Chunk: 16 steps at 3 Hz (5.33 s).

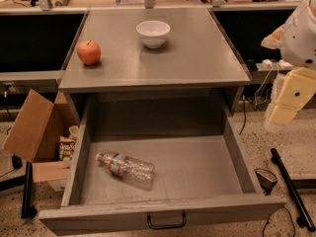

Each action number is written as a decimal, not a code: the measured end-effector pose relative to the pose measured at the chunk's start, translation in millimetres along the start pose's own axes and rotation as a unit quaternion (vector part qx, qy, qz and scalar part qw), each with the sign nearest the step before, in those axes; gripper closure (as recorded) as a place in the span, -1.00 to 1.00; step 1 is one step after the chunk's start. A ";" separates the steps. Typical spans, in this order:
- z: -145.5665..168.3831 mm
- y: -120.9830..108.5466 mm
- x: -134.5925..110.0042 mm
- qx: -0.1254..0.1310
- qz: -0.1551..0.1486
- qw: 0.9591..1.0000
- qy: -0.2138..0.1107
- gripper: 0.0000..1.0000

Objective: Pick water bottle from top drawer and place on counter

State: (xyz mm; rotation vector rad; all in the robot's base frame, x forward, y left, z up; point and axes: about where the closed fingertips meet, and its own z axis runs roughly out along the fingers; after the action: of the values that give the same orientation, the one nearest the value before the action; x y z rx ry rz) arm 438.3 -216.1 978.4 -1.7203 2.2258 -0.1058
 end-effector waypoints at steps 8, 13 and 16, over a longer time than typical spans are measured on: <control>249.8 114.1 -157.7 -0.147 0.004 0.986 -0.072 -1.00; 385.9 128.2 -198.2 -0.186 0.038 0.982 -0.014 -0.62; 377.3 122.0 -187.4 -0.191 0.064 0.978 -0.060 0.91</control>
Offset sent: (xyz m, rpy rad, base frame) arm -0.0116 0.0466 -0.0196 0.0269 0.0335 0.0161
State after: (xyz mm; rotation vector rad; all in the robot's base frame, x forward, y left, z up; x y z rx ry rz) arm 478.8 47.6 630.2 -1.6991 2.3709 0.4741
